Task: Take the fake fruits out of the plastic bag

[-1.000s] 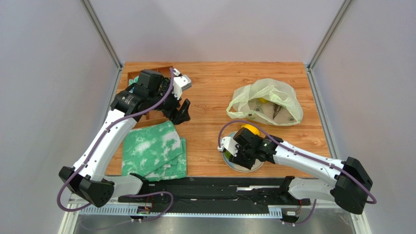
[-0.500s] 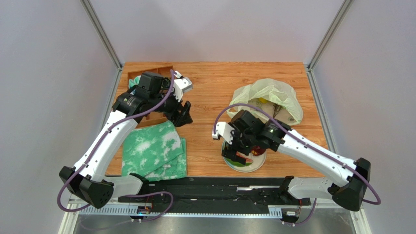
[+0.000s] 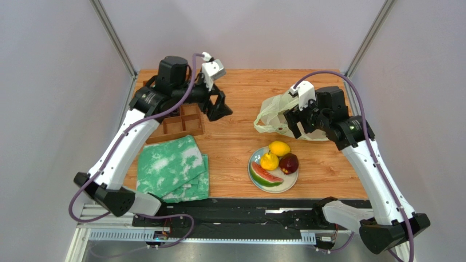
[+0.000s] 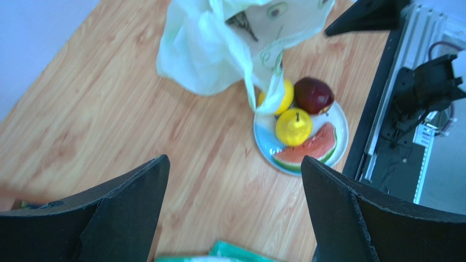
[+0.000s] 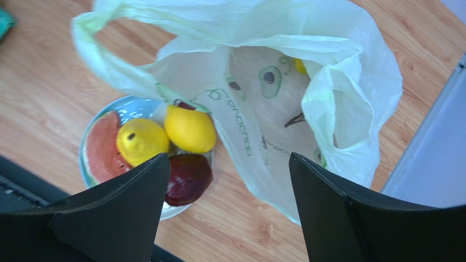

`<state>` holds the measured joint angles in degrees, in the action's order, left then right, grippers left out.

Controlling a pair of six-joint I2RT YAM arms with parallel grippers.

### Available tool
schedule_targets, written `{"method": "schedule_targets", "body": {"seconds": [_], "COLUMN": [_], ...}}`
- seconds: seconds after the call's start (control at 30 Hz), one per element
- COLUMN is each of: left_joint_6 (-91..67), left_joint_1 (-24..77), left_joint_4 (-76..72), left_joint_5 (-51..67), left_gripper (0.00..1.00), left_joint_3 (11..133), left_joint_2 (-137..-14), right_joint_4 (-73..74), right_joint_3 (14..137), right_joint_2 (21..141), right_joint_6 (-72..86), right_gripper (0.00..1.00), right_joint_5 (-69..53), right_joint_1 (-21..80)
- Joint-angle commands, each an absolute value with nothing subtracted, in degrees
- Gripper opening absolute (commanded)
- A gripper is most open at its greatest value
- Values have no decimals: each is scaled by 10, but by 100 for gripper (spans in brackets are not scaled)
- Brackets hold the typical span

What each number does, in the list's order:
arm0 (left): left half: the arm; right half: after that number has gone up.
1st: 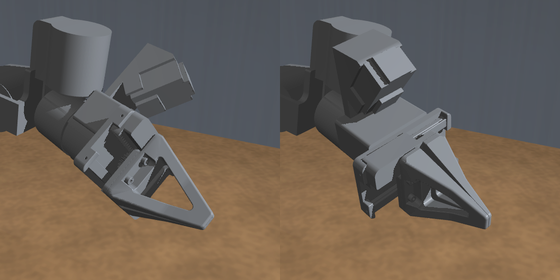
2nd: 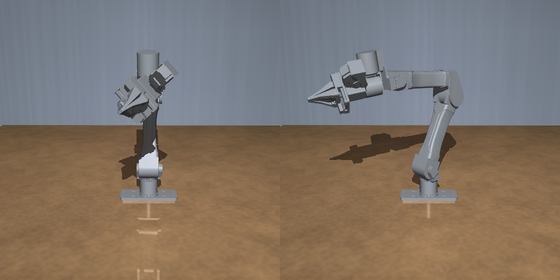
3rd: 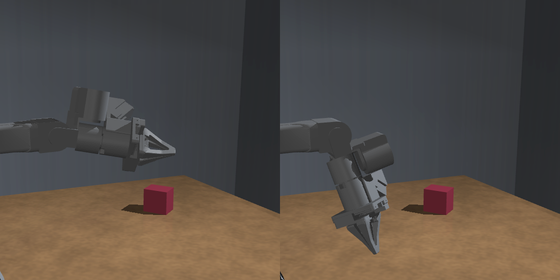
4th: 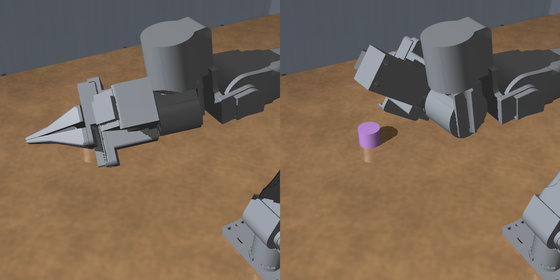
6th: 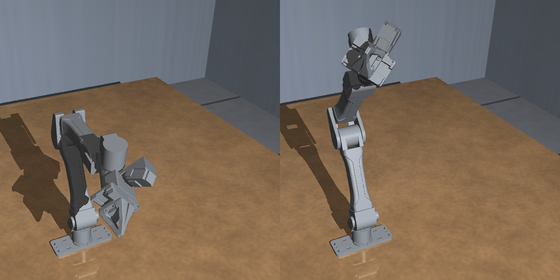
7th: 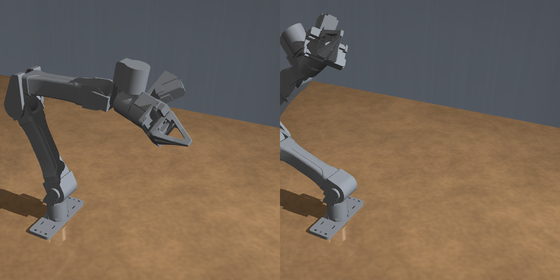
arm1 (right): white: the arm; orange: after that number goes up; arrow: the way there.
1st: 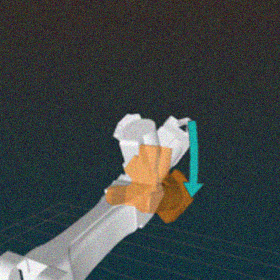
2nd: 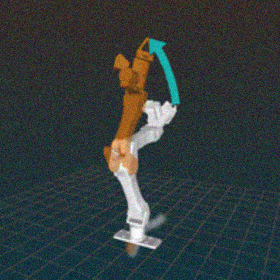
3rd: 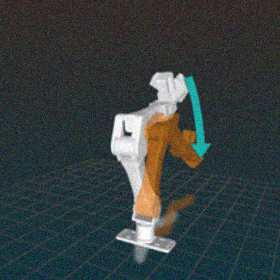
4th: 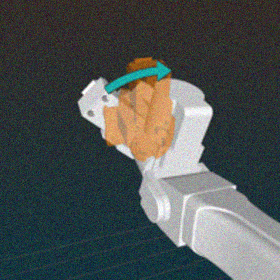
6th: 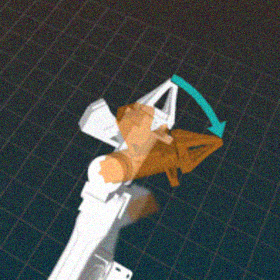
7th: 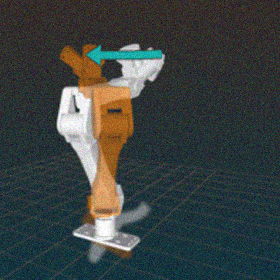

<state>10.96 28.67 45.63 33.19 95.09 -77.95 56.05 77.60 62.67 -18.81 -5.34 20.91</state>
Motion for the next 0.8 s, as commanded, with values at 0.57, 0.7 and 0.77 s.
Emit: {"method": "schedule_targets", "body": {"seconds": [0.57,0.7,0.77], "left_joint_6": [-44,-43,-48], "left_joint_1": [377,378,378], "left_joint_4": [426,456,456], "left_joint_5": [322,320,347], "left_gripper": [95,79,68], "left_joint_3": [1172,1164,1160], "left_joint_2": [-1121,-1142,-1143], "right_joint_4": [419,362,359], "right_joint_3": [723,686,687], "right_joint_2": [762,770,780], "right_joint_6": [-318,-350,-355], "right_gripper": [85,79,63], "right_joint_5": [-3,79,90], "right_joint_1": [56,65,65]}}
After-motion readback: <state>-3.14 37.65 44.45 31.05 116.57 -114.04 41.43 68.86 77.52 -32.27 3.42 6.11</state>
